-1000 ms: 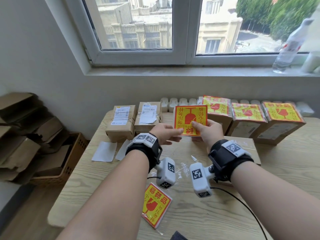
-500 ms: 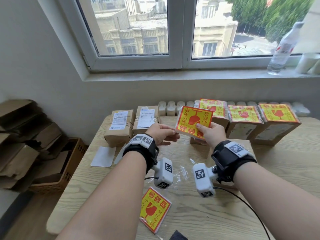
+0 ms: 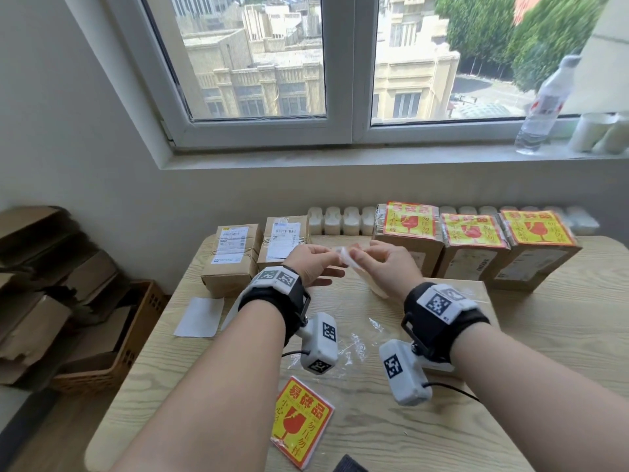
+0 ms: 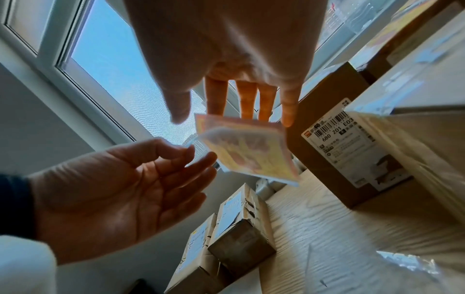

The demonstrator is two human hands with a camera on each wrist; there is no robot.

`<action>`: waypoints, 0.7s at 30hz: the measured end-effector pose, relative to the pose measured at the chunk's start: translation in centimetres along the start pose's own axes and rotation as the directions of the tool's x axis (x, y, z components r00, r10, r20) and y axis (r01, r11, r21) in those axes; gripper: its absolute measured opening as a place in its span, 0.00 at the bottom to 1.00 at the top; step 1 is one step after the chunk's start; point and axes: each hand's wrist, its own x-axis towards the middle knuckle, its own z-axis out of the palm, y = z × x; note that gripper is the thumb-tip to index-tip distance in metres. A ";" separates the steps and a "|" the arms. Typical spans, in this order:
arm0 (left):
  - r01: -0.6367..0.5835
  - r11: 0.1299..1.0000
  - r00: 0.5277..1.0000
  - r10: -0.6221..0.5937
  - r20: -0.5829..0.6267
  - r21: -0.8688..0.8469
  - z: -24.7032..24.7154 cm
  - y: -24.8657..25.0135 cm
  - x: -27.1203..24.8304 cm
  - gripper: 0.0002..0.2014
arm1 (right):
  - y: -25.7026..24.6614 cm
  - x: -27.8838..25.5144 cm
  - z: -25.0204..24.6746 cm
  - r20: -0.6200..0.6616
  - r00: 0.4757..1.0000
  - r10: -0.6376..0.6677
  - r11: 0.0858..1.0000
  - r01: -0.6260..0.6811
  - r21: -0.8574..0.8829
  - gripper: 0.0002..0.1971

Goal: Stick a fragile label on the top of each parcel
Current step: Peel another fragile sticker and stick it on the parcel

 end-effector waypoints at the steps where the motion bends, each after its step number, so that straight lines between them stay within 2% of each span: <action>1: 0.000 1.000 1.000 0.000 0.001 -0.004 0.0 0.1 -0.1 0.07 | 0.0 0.1 0.1 0.004 1.000 0.000 1.000 0.000 0.006 0.17; 5: 0.003 1.000 1.000 -0.003 -0.002 -0.023 0.0 0.5 -0.4 0.09 | 0.3 0.2 0.0 -0.019 1.000 0.023 0.991 -0.020 0.132 0.10; 9: -0.003 0.997 1.000 0.003 -0.003 -0.077 0.1 0.6 -0.4 0.11 | 0.0 0.4 0.2 -0.011 1.000 -0.002 0.983 0.004 0.185 0.02; 12: -0.024 0.995 1.000 0.025 0.005 -0.094 0.2 0.6 -0.5 0.08 | -0.5 0.2 0.5 0.009 1.000 0.007 0.963 -0.009 0.271 0.03; 17: -0.033 0.998 0.999 0.030 -0.037 -0.058 0.0 0.3 -0.2 0.12 | -0.7 0.1 0.4 0.032 0.998 0.045 0.945 -0.053 0.323 0.03; 21: -0.017 1.000 0.993 0.017 -0.120 -0.003 -0.3 -0.2 0.0 0.15 | -0.5 0.2 0.3 -0.026 0.997 0.072 0.950 -0.061 0.307 0.10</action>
